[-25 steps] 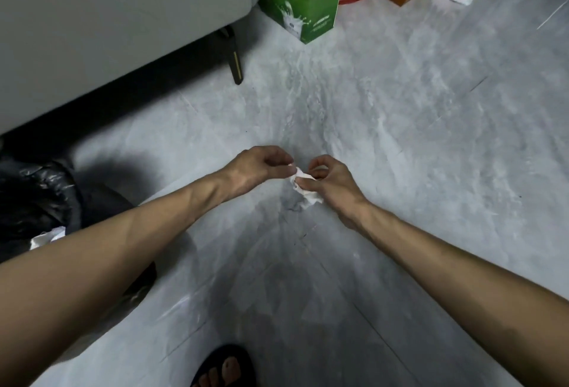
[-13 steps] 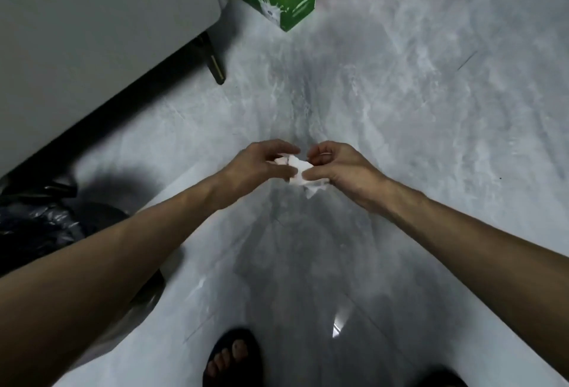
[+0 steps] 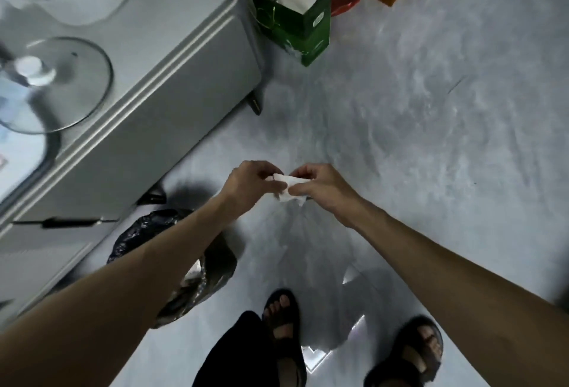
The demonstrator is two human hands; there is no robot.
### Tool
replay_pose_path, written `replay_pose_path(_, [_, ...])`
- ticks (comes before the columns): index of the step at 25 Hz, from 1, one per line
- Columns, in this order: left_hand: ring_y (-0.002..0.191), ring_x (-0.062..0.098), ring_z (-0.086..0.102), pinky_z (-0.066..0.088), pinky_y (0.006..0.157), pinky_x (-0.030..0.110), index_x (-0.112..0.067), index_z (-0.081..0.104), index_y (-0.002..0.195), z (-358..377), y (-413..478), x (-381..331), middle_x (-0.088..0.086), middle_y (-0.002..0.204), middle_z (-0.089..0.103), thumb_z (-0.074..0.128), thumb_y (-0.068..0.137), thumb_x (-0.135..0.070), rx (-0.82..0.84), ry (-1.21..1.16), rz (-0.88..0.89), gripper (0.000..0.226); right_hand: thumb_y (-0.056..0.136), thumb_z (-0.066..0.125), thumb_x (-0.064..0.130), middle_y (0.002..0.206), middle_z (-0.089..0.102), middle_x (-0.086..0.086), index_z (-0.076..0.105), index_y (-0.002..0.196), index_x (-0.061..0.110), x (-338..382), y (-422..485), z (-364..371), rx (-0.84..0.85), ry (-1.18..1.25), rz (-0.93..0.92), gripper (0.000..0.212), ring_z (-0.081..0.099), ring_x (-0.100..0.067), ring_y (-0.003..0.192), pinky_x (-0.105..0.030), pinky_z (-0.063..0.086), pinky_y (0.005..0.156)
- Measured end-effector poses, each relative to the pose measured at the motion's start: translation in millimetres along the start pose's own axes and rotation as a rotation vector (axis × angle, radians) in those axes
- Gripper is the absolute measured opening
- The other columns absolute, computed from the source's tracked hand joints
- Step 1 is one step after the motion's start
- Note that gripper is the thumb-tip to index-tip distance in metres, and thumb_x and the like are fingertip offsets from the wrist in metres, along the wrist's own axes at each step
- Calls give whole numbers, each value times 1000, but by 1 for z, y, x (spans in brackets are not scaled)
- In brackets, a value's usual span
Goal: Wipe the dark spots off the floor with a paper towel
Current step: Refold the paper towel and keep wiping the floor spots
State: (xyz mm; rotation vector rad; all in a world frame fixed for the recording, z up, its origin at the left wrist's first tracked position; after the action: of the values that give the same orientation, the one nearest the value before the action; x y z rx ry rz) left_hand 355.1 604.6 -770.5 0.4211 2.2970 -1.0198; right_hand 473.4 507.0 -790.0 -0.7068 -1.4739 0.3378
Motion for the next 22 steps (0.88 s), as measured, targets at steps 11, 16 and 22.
replay_pose_path(11, [81,18,67,53,69,32,-31,66,83,-153,-113,177,0,90,72,63,71,-30,-208,-162,-320,12,76,75,12,93,68,-8,69,102,4,5,-24,243,23,-33,230,28,62,-16,78,-10,46,51])
replay_pose_path(16, [100,35,63,49,92,47,-32,61,78,-178,-124,255,11,92,68,63,80,-24,-47,-67,-324,8,82,71,25,112,67,-9,65,116,6,-26,-11,332,73,-255,308,39,61,-23,104,-24,44,76])
replay_pose_path(22, [91,26,65,49,76,32,-18,65,96,-167,-136,158,5,94,68,60,87,-24,147,142,-105,11,82,60,14,101,69,-18,67,98,4,33,-73,250,-64,-299,321,21,66,-32,94,-40,54,82])
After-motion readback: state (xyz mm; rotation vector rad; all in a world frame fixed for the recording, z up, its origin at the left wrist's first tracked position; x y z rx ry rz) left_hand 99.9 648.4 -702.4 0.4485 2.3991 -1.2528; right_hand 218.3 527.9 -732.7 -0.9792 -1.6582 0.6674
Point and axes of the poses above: each hand's wrist, its own y-axis towards the middle knuckle, its own z-axis out of the palm, x = y × z, the point moved 8 cm from there along y, towards the middle knuckle
